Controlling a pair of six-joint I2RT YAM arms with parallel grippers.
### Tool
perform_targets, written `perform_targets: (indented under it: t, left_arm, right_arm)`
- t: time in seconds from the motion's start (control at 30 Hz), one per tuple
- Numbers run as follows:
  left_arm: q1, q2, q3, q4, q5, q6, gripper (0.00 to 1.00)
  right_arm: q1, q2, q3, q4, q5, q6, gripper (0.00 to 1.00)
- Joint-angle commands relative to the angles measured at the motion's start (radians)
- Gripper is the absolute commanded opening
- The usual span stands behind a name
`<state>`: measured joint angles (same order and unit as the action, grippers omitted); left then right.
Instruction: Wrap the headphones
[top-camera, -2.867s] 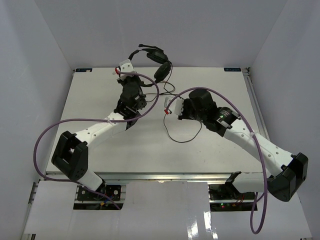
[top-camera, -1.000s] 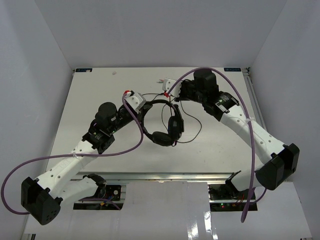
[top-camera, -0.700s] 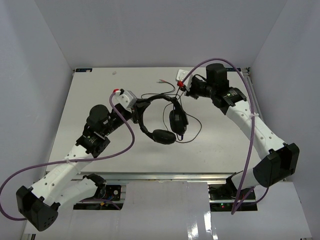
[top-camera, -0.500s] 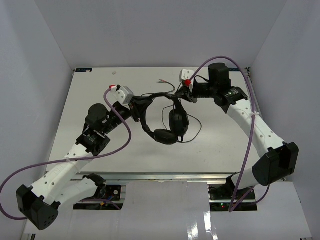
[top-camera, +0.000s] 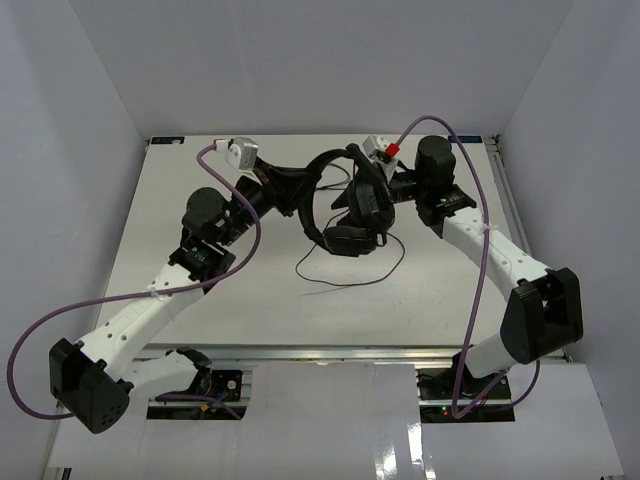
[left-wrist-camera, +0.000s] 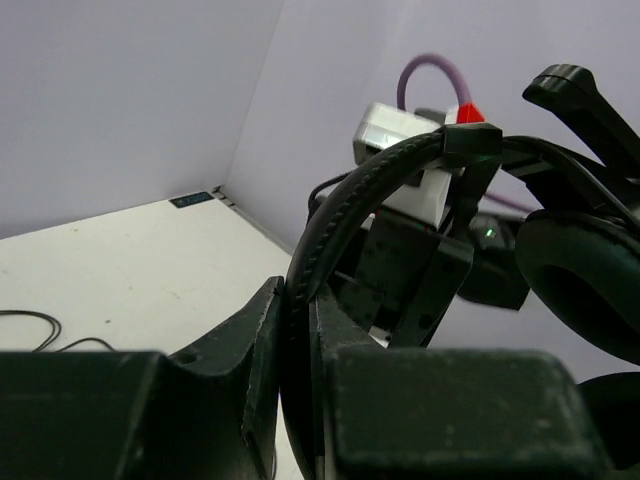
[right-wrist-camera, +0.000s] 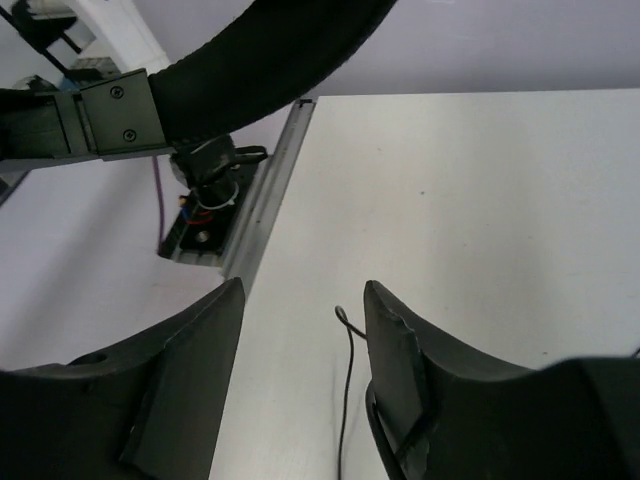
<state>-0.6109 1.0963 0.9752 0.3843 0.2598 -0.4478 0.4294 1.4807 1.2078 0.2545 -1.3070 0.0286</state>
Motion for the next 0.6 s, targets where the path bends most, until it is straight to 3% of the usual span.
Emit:
perform_targets:
  t: [0.0,0.1,0.17,0.23,0.57]
  left_arm:
    - [-0.006,0.003,0.076,0.155,-0.104,-0.187,0.0]
    - [-0.006,0.019,0.08,0.188,-0.166,-0.229,0.0]
    - [-0.006,0.037,0.095,0.205,-0.199,-0.252,0.0]
    - [-0.009,0.07,0.134,0.197,-0.205,-0.261,0.0]
    - [-0.038,0.123,0.223,0.202,-0.333,-0.216,0.0]
  right_arm:
    - [0.012,0.014,-0.07,0.468,-0.076,0.384,0.63]
    - [0.035,0.042,-0.136,0.712,-0.075,0.632,0.67]
    - [0.056,0.092,-0.173,1.083,-0.056,0.867,0.71]
    - [0.07,0.133,-0.166,1.26,-0.035,1.02,0.75]
    - [0.144,0.258,-0.12,1.473,0.098,1.206,0.8]
